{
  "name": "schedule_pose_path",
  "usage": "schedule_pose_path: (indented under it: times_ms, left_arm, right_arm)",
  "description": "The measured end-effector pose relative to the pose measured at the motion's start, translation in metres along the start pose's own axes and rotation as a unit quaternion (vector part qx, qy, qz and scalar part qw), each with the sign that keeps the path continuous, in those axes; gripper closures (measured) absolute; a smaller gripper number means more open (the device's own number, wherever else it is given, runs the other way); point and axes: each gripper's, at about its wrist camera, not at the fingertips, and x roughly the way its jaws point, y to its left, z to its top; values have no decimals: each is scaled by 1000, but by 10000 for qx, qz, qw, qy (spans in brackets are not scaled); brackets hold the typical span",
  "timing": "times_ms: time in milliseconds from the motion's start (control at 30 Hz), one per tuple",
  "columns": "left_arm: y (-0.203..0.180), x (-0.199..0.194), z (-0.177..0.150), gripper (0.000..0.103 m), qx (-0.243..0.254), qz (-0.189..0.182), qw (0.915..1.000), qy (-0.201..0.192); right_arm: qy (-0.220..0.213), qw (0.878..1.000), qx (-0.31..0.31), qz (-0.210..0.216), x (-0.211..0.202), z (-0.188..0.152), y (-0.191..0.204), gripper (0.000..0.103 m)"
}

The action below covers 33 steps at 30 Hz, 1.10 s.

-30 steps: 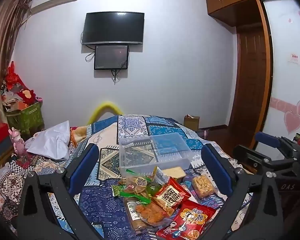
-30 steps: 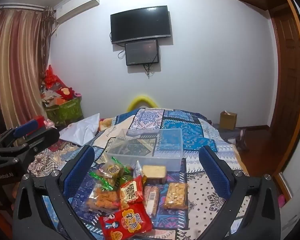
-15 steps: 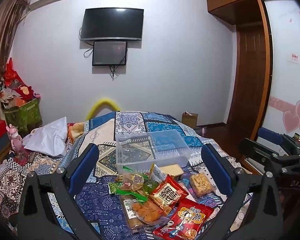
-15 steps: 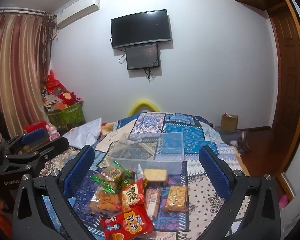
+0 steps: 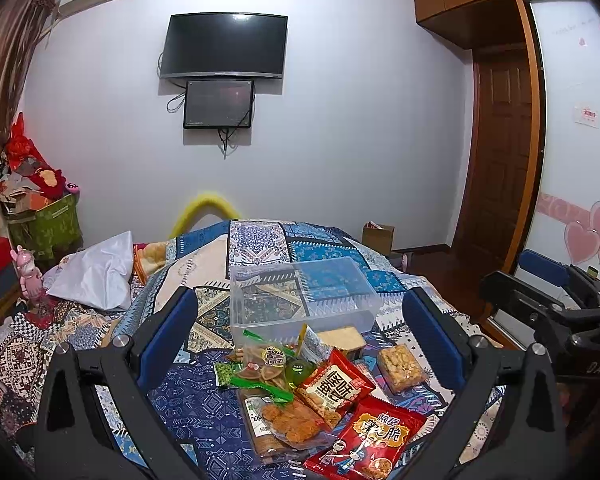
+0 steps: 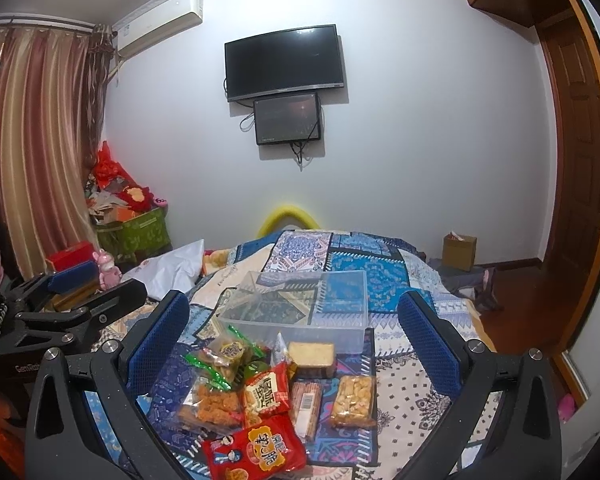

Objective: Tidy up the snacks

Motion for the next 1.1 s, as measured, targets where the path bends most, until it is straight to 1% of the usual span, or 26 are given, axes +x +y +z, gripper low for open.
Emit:
schedule_pose_path:
  times_ms: [1100]
  left_arm:
    - [-1,-1,2,0,24,2,10000,67]
  right_arm:
    - [6,10000,54,77,1,-1,-1,0]
